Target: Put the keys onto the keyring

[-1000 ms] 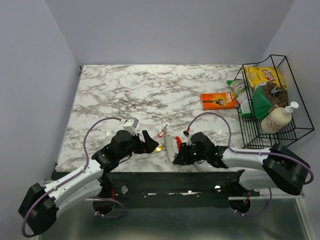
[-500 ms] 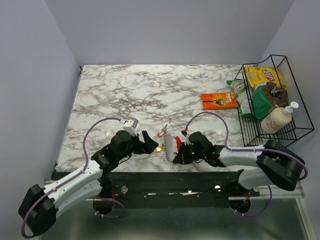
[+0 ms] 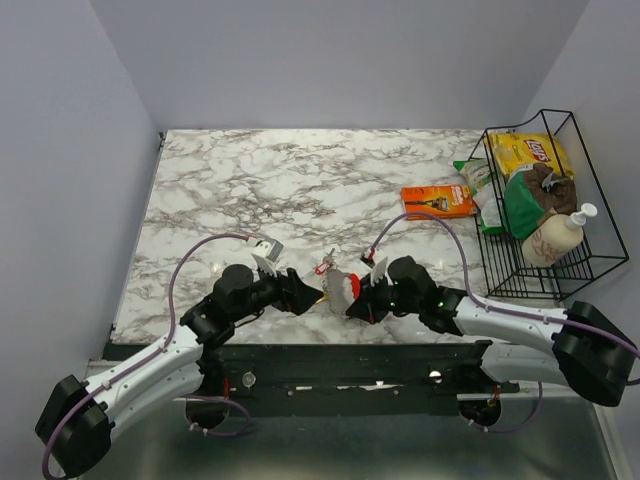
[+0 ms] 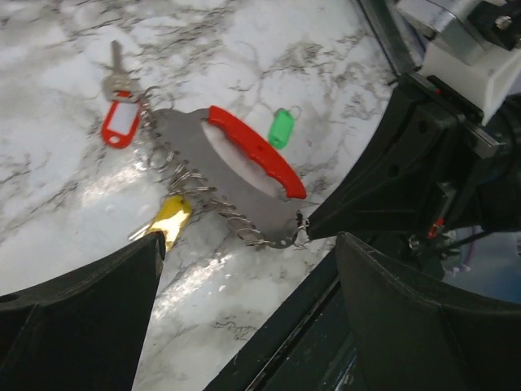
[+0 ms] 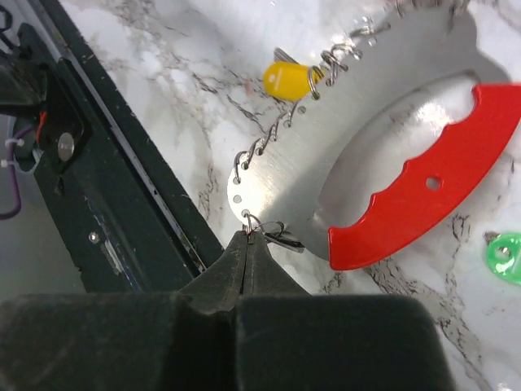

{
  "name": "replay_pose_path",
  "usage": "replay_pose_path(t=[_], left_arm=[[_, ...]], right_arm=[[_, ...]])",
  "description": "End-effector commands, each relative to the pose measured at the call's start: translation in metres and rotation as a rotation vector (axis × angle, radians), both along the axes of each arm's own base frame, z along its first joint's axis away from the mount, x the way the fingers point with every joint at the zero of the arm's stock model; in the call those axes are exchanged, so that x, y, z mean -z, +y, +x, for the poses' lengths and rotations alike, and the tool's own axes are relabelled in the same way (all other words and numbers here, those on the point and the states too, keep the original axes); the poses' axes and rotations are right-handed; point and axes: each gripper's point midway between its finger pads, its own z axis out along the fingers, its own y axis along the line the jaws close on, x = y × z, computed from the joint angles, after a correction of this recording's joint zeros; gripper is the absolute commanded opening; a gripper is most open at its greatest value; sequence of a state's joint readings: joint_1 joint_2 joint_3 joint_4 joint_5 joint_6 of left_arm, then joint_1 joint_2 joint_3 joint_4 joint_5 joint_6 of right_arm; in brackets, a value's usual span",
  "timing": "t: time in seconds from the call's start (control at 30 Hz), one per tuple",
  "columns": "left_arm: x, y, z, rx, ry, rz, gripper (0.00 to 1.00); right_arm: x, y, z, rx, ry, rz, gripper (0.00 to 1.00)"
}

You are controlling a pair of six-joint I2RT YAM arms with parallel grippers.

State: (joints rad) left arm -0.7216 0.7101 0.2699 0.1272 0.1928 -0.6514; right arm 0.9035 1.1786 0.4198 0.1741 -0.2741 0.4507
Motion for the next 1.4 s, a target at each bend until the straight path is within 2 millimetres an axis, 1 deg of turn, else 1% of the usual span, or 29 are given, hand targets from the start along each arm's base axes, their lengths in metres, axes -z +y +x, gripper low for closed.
replay_pose_path(t=[0.0,0.03,0.1,0.13,0.2,0.23,0.3,0.33,0.37,0.4,0.43,0.47,0.5,0.57,0.6,0.63,0.67,0.7,0.73,0.8,0.97,1.0,1.07,1.23,1.37], left_arm=[[-0.038,-0.024,-0.024,0.238,-0.177,-0.130,0.90],[-0.044,-0.026,-0.026,0.257,-0.207,-0.148,0.88],[-0.047,-0.029,-0.030,0.294,-0.229,-0.159,0.84],[-0.053,-0.031,-0.033,0.326,-0.253,-0.167,0.80],[-0.056,-0.034,-0.036,0.358,-0.266,-0.174,0.77],[-0.062,-0.037,-0.038,0.381,-0.291,-0.188,0.75],[-0.061,-0.041,-0.039,0.404,-0.289,-0.182,0.72],[-0.065,-0.044,-0.038,0.414,-0.299,-0.184,0.71],[-0.064,-0.046,-0.038,0.424,-0.307,-0.174,0.71],[-0.057,-0.049,-0.036,0.434,-0.292,-0.156,0.70],[-0.059,-0.052,-0.034,0.434,-0.299,-0.150,0.68],[-0.056,-0.054,-0.032,0.435,-0.301,-0.139,0.66],[-0.049,-0.057,-0.029,0.434,-0.279,-0.120,0.65],[-0.050,-0.062,-0.025,0.439,-0.286,-0.118,0.61],[-0.045,-0.065,-0.024,0.448,-0.274,-0.106,0.60],[-0.049,-0.068,-0.022,0.458,-0.285,-0.111,0.55],[-0.048,-0.070,-0.020,0.460,-0.285,-0.107,0.55],[-0.046,-0.073,-0.022,0.486,-0.284,-0.100,0.55],[-0.049,-0.076,-0.021,0.498,-0.297,-0.102,0.53],[-0.047,-0.079,-0.022,0.523,-0.294,-0.094,0.53],[-0.048,-0.088,-0.035,0.638,-0.302,-0.112,0.52],[-0.046,-0.090,-0.037,0.652,-0.297,-0.111,0.51],[-0.045,-0.090,-0.039,0.668,-0.294,-0.112,0.46],[-0.039,-0.088,-0.040,0.664,-0.287,-0.105,0.40],[-0.038,-0.087,-0.042,0.662,-0.290,-0.113,0.39]], right_arm=[[-0.020,0.000,-0.006,-0.111,-0.138,0.045,0.01],[-0.023,0.000,-0.006,-0.131,-0.169,0.049,0.01],[-0.028,0.000,-0.007,-0.153,-0.202,0.063,0.01],[-0.033,0.000,-0.007,-0.168,-0.236,0.072,0.01],[-0.038,0.000,-0.009,-0.190,-0.264,0.087,0.01],[-0.042,0.000,-0.009,-0.208,-0.295,0.097,0.01],[-0.047,0.001,-0.010,-0.227,-0.322,0.108,0.01],[-0.051,0.001,-0.010,-0.237,-0.346,0.113,0.01],[-0.055,0.001,-0.009,-0.238,-0.360,0.121,0.01],[-0.059,0.002,-0.009,-0.239,-0.372,0.127,0.01],[-0.061,0.002,-0.009,-0.243,-0.377,0.129,0.01],[-0.067,0.003,-0.009,-0.252,-0.398,0.137,0.01],[-0.068,0.002,-0.009,-0.256,-0.399,0.135,0.01],[-0.068,0.001,-0.009,-0.260,-0.410,0.129,0.01],[-0.070,0.000,-0.010,-0.262,-0.418,0.132,0.01],[-0.070,0.000,-0.009,-0.260,-0.426,0.132,0.01],[-0.069,-0.001,-0.009,-0.263,-0.433,0.129,0.01],[-0.067,-0.003,-0.008,-0.256,-0.437,0.121,0.01],[-0.070,-0.004,-0.008,-0.253,-0.451,0.130,0.01],[-0.073,-0.006,-0.008,-0.249,-0.471,0.134,0.01],[-0.081,-0.010,-0.005,-0.233,-0.515,0.145,0.01],[-0.081,-0.010,-0.003,-0.230,-0.519,0.143,0.01],[-0.083,-0.011,-0.002,-0.227,-0.528,0.143,0.01],[-0.083,-0.014,0.004,-0.206,-0.524,0.146,0.01],[-0.082,-0.017,0.011,-0.165,-0.508,0.154,0.01]])
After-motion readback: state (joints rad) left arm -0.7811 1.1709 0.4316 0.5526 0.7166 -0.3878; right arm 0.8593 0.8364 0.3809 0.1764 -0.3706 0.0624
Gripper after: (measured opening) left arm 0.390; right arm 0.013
